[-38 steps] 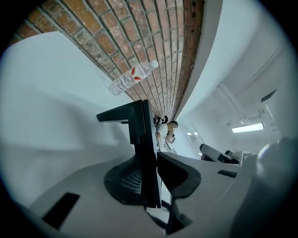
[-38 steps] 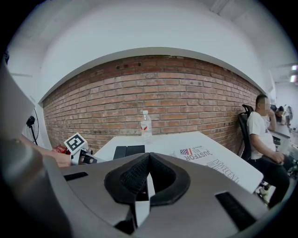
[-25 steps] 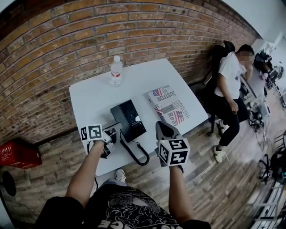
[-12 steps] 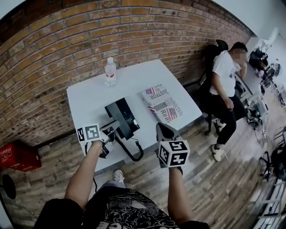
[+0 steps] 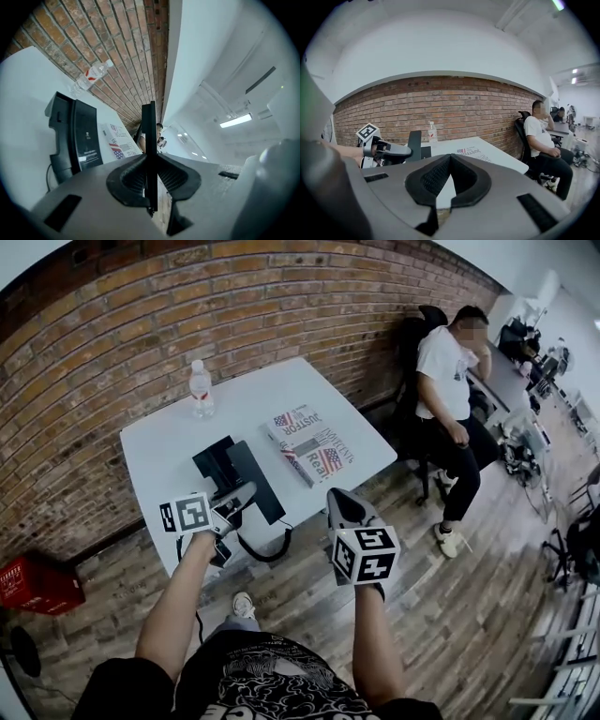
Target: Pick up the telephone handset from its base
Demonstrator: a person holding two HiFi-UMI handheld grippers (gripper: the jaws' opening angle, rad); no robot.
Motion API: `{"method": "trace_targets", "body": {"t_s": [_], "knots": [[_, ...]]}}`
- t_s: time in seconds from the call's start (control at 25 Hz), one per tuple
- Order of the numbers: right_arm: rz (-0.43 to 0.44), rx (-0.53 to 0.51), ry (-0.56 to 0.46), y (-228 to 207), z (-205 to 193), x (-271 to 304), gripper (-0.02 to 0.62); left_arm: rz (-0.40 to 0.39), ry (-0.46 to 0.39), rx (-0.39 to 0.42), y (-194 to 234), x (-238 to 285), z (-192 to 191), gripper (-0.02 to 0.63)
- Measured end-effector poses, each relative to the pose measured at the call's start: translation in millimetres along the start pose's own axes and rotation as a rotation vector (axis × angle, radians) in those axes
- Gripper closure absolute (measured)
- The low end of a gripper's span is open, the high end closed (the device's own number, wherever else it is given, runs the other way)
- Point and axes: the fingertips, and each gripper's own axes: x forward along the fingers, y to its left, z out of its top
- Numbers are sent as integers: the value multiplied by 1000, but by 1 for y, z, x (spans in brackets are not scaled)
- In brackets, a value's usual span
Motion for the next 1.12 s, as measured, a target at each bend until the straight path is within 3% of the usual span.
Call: {"method": "trace_targets", "body": {"t_s": [0.48, 0.84, 1.12], "knots": [[-122, 25, -55, -53, -3, -83, 595, -101, 66, 142, -94, 44, -39, 534], [-187, 37, -88, -81, -14, -142, 595, -104, 90, 284, -148, 61, -74, 534], [-212, 53, -97, -89, -27, -173, 595, -101, 108, 337, -171, 62, -98, 534]]}}
